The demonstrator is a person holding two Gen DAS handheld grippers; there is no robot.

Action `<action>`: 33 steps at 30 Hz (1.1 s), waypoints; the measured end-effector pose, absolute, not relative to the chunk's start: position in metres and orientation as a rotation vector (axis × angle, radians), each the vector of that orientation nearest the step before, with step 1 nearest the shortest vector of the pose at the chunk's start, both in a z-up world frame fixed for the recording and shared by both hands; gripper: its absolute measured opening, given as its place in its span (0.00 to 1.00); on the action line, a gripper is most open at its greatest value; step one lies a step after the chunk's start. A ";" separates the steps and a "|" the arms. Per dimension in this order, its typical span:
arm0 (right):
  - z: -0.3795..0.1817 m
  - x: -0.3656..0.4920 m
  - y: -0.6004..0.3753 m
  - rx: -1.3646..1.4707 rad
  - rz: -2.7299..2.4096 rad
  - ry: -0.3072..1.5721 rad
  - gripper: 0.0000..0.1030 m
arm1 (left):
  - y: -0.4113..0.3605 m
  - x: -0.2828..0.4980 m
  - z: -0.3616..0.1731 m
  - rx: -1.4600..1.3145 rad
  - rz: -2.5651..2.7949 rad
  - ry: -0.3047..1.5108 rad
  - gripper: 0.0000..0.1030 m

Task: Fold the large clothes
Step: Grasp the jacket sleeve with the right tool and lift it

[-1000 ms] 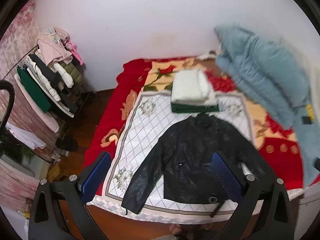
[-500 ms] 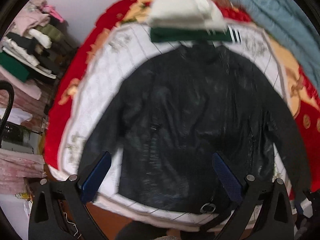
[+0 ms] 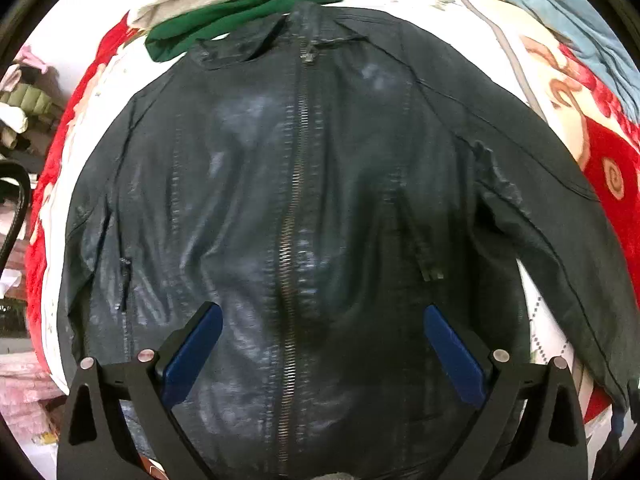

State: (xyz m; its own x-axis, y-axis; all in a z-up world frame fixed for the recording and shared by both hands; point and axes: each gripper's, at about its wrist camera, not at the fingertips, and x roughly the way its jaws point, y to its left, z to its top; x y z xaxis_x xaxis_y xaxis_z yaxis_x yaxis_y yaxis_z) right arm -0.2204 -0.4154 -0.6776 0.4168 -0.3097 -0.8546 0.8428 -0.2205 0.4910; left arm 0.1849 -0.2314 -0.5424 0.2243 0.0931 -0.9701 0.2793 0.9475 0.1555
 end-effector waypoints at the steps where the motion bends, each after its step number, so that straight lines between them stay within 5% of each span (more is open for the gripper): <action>1: -0.675 -0.219 -0.418 1.402 -1.141 0.511 0.25 | -0.235 0.184 -0.544 0.327 -0.134 1.345 1.00; 11: -0.669 -0.211 -0.444 1.358 -1.114 0.451 0.26 | -0.244 0.187 -0.542 0.334 -0.153 1.329 1.00; 14: -0.710 -0.216 -0.460 1.527 -1.106 0.410 0.44 | -0.242 0.192 -0.547 0.331 -0.144 1.341 1.00; 17: -0.722 -0.223 -0.467 1.590 -1.100 0.263 0.45 | -0.240 0.196 -0.549 0.324 -0.133 1.333 1.00; 20: -0.710 -0.212 -0.473 1.529 -1.117 0.257 0.08 | -0.239 0.201 -0.553 0.316 -0.128 1.325 1.00; 33: -0.539 -0.029 -0.437 1.109 -0.743 0.422 0.07 | -0.147 0.257 -0.512 0.159 0.040 1.281 1.00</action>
